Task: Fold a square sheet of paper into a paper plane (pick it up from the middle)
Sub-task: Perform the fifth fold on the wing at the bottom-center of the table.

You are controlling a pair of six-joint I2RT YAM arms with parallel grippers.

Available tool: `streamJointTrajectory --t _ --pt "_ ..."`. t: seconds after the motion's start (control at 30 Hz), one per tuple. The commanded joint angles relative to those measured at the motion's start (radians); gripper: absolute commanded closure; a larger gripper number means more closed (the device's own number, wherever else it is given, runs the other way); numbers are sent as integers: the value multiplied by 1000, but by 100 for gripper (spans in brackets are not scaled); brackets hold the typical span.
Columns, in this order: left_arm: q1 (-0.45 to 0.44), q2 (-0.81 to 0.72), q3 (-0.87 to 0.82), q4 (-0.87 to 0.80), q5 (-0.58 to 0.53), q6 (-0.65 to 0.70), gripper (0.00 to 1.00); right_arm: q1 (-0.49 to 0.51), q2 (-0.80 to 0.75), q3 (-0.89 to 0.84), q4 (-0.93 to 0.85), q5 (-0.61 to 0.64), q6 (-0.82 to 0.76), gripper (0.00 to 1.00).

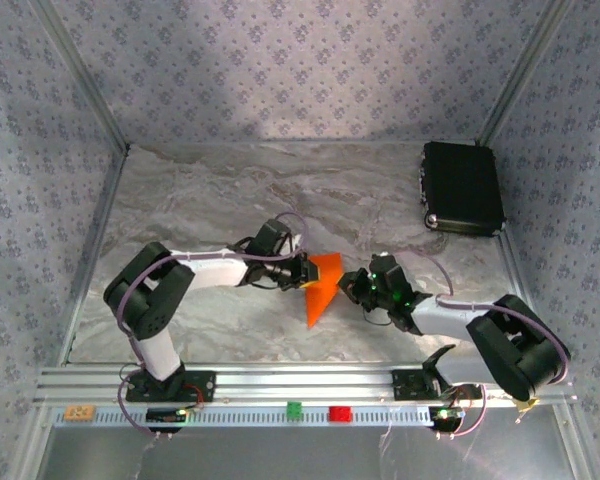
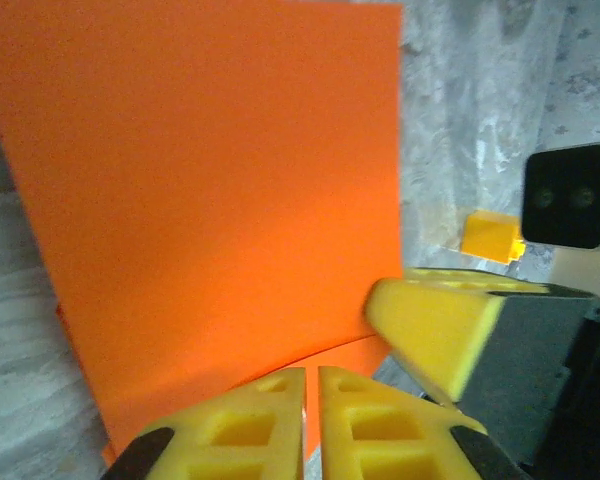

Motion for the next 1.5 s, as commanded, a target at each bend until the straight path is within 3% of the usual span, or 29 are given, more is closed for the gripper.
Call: streamJointTrajectory --t 0.0,0.37,0.67,1.23,1.47 --pt "1 47 -35 -3 -41 -24 92 1 -12 -2 -35 18 -4 91" --pt "4 102 -92 71 -18 -19 100 -73 83 62 2 -233 -195 72" --pt "13 97 -84 81 3 1 100 -139 161 112 18 -372 -284 69" --pt "25 92 -84 87 22 11 100 -227 348 226 -5 -571 -404 73" --pt "26 64 -84 90 26 15 97 -228 378 251 -40 -570 -423 90"
